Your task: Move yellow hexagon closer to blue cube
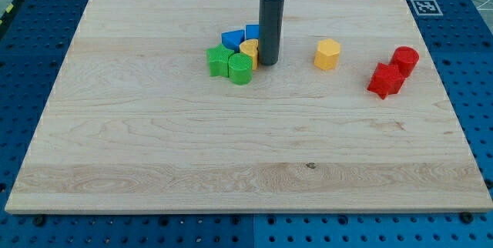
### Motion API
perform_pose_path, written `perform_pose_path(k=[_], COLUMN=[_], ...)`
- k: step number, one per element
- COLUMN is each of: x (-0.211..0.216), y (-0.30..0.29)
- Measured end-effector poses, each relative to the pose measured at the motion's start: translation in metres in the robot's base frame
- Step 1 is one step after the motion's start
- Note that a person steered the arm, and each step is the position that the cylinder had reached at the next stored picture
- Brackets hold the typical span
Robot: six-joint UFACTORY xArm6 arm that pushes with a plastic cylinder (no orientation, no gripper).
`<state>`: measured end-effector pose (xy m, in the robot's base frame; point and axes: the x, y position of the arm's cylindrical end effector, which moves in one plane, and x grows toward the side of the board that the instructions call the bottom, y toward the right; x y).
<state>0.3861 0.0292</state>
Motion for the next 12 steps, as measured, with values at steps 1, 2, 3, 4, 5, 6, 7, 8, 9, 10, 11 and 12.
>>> perform_pose_path(k=[1,2,3,4,5,6,7,8,9,10,11,12], x=[0.0,0.001,0.001,0.001,0.0,-0.015,-0.024,-0.04,-0.043,-0.043,-0.027,0.004], y=[-0.007,-0.017,-0.014,0.023,0.052,0.06,0.063,0.101,0.135,0.16,0.178,0.178])
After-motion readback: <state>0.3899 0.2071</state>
